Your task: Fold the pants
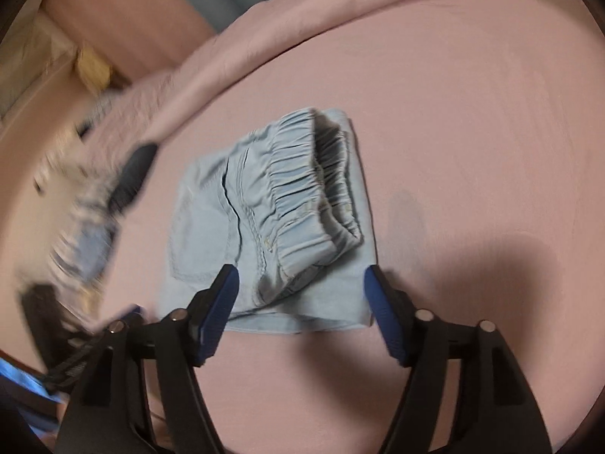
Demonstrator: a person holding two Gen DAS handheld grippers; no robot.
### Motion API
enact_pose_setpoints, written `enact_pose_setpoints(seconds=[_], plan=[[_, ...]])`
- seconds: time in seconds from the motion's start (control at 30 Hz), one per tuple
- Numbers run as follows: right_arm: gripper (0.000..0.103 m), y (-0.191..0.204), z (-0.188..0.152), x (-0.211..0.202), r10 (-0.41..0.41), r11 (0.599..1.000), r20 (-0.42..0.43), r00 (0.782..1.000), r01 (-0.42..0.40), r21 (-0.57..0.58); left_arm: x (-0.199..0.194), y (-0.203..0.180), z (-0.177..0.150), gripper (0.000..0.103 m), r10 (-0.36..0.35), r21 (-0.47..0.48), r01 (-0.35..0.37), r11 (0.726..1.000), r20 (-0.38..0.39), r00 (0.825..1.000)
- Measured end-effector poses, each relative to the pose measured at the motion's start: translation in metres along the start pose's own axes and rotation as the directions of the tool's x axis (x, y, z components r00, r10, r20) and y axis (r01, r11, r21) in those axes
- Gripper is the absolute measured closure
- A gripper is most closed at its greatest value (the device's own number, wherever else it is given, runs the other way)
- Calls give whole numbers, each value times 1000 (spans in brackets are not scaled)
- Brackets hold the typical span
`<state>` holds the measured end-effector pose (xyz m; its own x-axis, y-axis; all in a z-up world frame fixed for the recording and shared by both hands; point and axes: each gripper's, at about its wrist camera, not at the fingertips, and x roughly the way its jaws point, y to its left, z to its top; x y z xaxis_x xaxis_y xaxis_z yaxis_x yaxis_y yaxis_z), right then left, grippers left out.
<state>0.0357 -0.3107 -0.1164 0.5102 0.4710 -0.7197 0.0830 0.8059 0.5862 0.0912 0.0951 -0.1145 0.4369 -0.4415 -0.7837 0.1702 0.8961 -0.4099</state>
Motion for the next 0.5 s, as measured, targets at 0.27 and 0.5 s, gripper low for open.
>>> enact_pose_setpoints(seconds=[0.27, 0.5], plan=[[32, -13, -12, 10, 39, 994, -49, 998, -33, 106, 20, 12, 17, 28, 5, -53, -7, 999, -31, 1000], [27, -16, -3, 1, -9, 998, -49, 999, 13, 68, 32, 13, 21, 28, 33, -35, -35, 999, -52, 998]])
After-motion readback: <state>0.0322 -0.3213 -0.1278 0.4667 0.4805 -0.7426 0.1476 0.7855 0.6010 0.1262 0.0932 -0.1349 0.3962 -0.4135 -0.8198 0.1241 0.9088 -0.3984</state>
